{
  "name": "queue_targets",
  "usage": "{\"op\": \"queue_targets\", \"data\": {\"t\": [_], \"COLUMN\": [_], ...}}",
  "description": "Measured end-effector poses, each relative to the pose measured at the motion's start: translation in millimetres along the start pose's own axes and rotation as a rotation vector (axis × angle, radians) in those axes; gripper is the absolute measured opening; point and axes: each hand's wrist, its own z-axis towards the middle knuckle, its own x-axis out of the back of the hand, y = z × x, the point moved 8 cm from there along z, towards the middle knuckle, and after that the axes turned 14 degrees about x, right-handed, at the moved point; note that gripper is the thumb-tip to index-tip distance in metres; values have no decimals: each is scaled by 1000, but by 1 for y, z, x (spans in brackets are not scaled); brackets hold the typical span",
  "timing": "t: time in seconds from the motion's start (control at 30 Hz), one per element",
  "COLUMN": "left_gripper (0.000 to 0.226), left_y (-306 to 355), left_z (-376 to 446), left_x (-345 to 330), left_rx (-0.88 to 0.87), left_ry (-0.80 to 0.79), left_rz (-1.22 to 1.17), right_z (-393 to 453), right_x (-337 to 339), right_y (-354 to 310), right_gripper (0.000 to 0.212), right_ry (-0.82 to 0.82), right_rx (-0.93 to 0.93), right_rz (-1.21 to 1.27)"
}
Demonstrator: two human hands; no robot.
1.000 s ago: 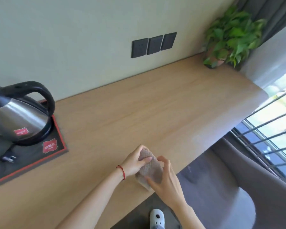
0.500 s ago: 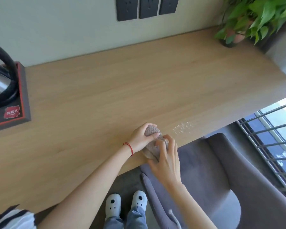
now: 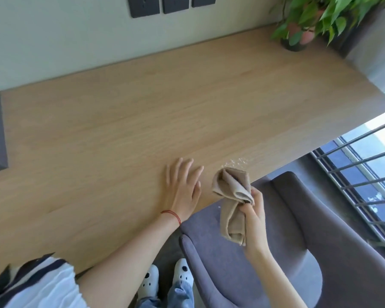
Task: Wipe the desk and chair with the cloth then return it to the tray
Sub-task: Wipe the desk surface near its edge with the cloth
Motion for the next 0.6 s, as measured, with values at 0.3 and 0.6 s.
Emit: {"op": "queue_targets", "data": {"t": [0.3, 0.6], "left_gripper": [41, 40], "left_y": [-7, -10], "left_z": [1, 3], "left_x": [-9, -12], "left_rx": [31, 39], "left_ry": [170, 177], "left_rz": [50, 95], "right_z": [40, 141], "right_x": [72, 31], "right_y": [5, -11], "right_gripper": [22, 45], "right_ry": [238, -183], "right_rx": [73, 502], "right_rz": [21, -1095]}}
